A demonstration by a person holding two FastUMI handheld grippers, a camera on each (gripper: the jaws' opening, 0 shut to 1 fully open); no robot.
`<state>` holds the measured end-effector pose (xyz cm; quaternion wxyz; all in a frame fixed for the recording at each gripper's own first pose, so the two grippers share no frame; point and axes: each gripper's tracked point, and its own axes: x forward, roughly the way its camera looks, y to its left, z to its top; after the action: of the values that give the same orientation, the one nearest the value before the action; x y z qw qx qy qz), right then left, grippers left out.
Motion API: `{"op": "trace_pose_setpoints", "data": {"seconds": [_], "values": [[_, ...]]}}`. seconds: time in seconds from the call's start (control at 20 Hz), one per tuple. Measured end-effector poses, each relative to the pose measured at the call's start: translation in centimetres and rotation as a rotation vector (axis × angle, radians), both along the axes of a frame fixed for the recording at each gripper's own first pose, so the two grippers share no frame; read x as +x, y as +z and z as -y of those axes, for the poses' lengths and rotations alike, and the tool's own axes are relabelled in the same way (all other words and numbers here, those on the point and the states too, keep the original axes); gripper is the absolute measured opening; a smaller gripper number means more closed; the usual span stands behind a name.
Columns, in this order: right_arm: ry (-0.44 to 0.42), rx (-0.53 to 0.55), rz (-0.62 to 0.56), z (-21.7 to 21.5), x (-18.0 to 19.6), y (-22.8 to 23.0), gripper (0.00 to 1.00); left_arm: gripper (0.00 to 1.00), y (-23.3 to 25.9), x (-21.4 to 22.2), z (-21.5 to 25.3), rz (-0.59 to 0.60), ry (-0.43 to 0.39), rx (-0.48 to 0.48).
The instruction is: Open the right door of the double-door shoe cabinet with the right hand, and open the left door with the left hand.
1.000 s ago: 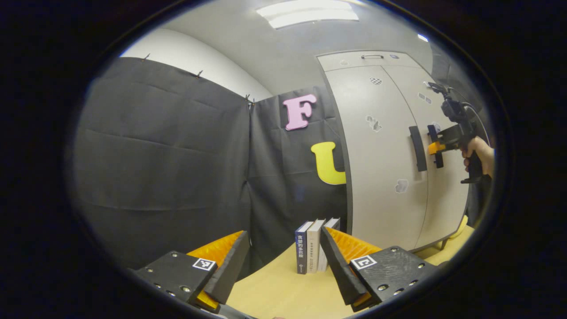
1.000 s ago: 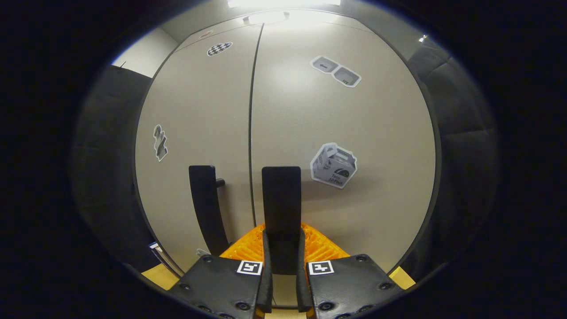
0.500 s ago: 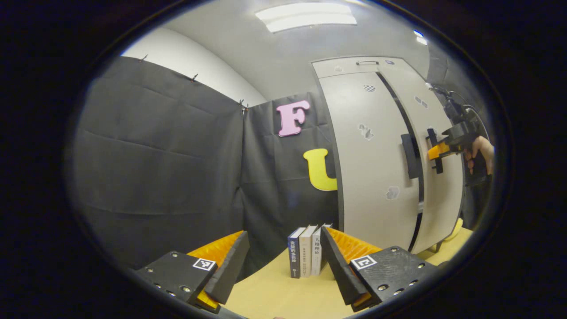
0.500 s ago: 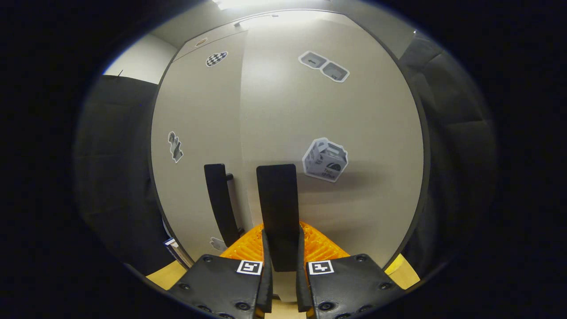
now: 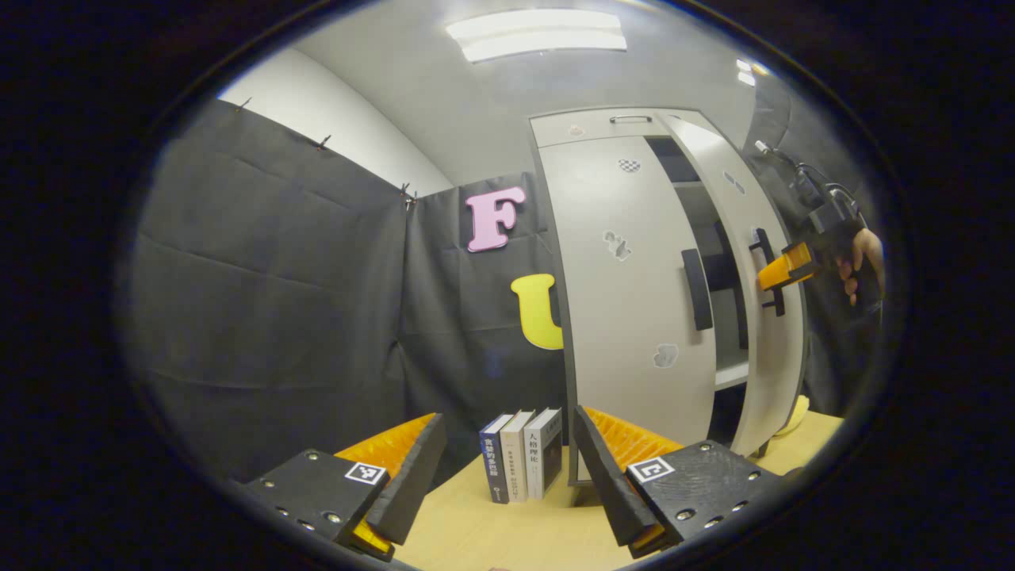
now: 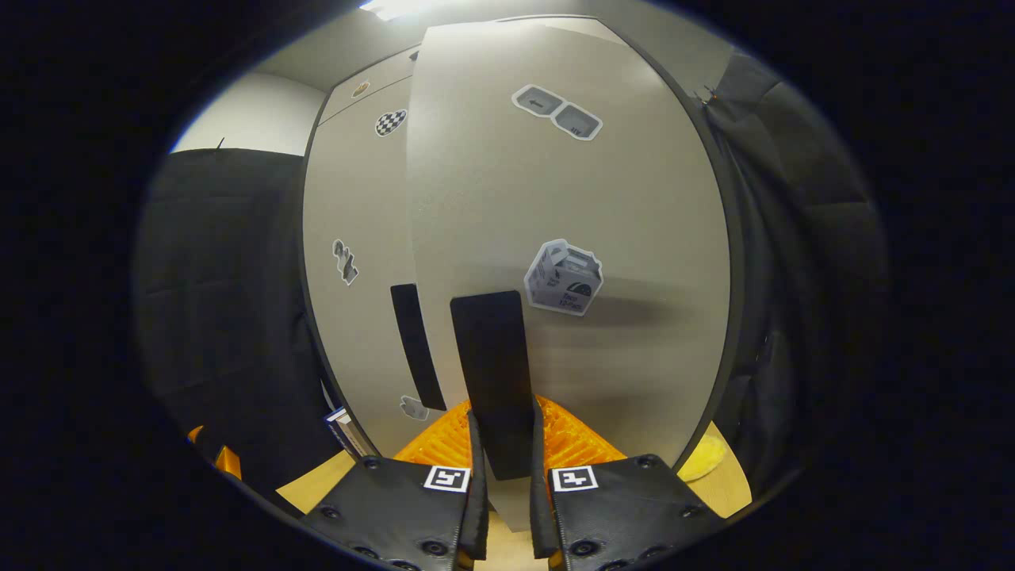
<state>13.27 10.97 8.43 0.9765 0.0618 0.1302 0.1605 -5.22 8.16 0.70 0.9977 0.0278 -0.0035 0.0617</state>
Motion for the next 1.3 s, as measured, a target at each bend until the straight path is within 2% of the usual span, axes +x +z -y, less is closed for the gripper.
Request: {"op": "trace_pose_setpoints", "data": {"seconds": [0.35, 0.4, 0.45, 0.95, 1.0, 1.05, 1.3], "values": [[0.033, 0.013, -0.022, 1.0, -0.7, -0.1, 0.23, 0.94, 0.4, 0.3, 2.0, 0.007, -0.045, 0.001], [0.031, 0.013, -0.021, 1.2, -0.7, -0.1, 0.27, 0.94, 0.5, 0.4, 2.4, 0.01, -0.052, 0.001], [0.031, 0.011, -0.02, 1.4, -0.8, -0.1, 0.23, 0.94, 0.7, 0.4, 2.7, 0.012, -0.057, 0.0], [0.003, 0.03, -0.015, 3.5, -1.6, 0.1, 0.23, 0.94, 0.6, 1.1, 7.3, 0.012, -0.143, -0.006], [0.002, 0.031, -0.016, 3.7, -1.6, 0.1, 0.2, 0.94, 0.5, 1.2, 7.8, 0.009, -0.153, -0.008], [-0.002, 0.031, -0.013, 3.9, -1.7, 0.1, 0.23, 0.94, 0.3, 1.2, 8.3, 0.007, -0.163, -0.011], [-0.016, 0.012, 0.008, 4.6, -1.9, 0.1, 0.23, 0.94, 0.2, 2.0, 11.0, 0.006, -0.211, -0.007]]}}
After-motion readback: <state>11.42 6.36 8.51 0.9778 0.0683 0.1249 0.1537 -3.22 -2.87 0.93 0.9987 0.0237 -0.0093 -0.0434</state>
